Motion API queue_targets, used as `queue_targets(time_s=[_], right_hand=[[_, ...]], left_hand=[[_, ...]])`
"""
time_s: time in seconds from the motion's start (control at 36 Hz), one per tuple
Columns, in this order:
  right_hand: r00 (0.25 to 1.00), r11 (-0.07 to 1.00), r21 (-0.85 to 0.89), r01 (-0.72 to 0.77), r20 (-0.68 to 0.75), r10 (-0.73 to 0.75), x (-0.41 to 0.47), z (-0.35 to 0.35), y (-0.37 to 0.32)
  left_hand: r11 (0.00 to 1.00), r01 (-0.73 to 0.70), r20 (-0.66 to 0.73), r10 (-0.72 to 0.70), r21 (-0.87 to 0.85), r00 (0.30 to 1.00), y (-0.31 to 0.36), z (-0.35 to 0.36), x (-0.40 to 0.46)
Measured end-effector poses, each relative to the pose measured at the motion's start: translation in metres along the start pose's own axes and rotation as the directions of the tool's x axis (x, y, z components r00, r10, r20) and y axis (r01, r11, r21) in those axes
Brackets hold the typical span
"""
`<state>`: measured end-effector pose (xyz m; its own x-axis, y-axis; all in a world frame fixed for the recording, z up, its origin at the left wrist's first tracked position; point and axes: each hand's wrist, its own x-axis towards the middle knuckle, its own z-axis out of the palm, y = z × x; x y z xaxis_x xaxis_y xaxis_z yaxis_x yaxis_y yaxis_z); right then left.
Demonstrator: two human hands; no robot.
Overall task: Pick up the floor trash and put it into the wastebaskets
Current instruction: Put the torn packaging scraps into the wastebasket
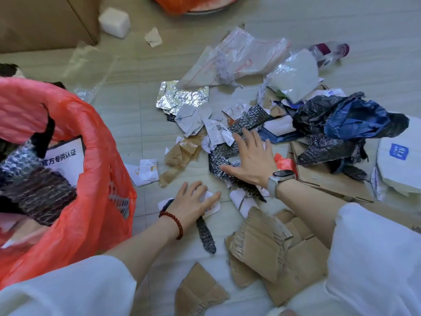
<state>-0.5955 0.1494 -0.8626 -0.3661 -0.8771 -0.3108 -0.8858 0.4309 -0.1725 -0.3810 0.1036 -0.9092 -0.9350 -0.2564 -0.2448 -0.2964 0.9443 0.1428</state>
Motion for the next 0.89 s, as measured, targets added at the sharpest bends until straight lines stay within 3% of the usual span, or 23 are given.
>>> queue_targets(time_s=[0.11,0.22,0.42,0.67,0.78,0.89], right_hand=[[0.987,0.990,-0.105,0.098,0.135,-0.083,0.029,0.007,-0.004],[0.959,0.983,-0.143,0.115,0.273,-0.073,0.042,0.016,-0.002],[0.990,0.985,-0.146,0.092,0.116,-0.076,0.033,0.013,-0.009],[0.993,0.999,-0.044,0.025,0.113,-0.020,0.014,0.026,-0.021],[0.997,0.983,0.171,-0.061,0.060,0.051,0.006,0.013,-0.017],[0.994,0.897,0.441,0.032,-0.109,0.018,-0.002,-0.022,-0.007]], left_hand=[[0.999,0.011,-0.166,-0.016,-0.032,0.986,0.001,0.002,-0.002],[0.988,0.128,-0.056,-0.133,-0.086,0.990,0.003,-0.008,-0.002],[0.937,0.226,0.001,-0.234,-0.268,0.972,0.004,-0.020,-0.003],[0.840,0.332,-0.066,-0.396,-0.430,0.916,0.000,-0.041,0.001],[0.794,0.374,-0.061,-0.455,-0.479,0.889,0.000,-0.050,0.002],[0.714,0.436,-0.025,-0.535,-0.547,0.845,0.004,-0.058,0.005]])
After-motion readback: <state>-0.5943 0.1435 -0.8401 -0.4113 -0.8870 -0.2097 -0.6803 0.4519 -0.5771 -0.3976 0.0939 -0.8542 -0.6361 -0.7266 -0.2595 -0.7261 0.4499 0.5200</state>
